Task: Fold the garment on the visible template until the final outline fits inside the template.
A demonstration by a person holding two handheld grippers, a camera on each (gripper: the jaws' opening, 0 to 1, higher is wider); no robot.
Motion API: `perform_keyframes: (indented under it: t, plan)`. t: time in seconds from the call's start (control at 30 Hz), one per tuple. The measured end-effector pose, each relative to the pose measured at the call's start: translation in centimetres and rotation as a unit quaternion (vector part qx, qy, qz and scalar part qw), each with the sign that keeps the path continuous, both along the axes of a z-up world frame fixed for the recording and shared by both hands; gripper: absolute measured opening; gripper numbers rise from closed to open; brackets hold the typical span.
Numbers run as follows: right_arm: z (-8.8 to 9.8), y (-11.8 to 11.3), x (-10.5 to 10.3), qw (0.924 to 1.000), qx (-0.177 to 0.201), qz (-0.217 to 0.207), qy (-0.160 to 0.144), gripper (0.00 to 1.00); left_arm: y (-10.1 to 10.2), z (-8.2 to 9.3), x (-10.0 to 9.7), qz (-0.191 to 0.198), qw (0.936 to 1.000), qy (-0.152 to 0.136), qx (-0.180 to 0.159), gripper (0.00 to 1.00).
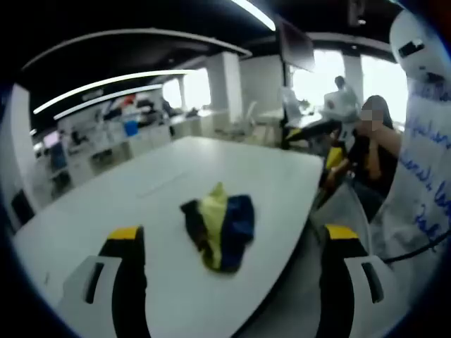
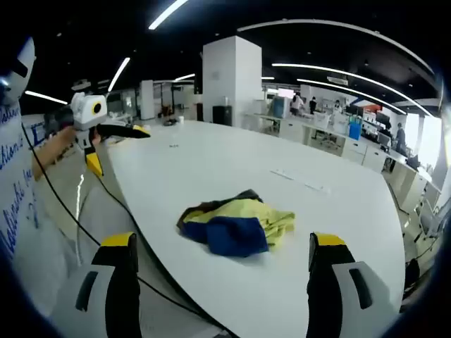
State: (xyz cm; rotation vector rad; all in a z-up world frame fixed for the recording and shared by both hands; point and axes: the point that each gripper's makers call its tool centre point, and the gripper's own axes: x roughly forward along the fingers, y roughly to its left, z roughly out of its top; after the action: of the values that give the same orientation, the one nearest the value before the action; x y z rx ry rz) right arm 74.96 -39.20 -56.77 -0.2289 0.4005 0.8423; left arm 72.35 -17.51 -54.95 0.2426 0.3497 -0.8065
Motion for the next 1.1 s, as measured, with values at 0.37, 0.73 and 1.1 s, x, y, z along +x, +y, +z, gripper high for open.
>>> perform_keyframes:
  t: [0.37, 0.73, 1.1]
  plan:
    - [0.1, 0.7, 0.3, 0.9998, -0.004, -0.005, -0.019, 1.00, 0.3, -0.7, 0.7, 0.002, 1.0000, 0.003, 0.005, 0.99]
    - [-0.5, 2.3, 0.3, 0.9995, 0.014, -0.024, -0.018, 0.94, 2.1, -1.3, 0.6, -0.002, 0.9998, -0.001, 0.020, 0.99]
    - [-0.6, 2.6, 0.7, 0.9990, 0.010, -0.038, -0.021, 0.94, 2.2, -1.1, 1.0, -0.015, 0.9998, -0.008, 0.013, 0.99]
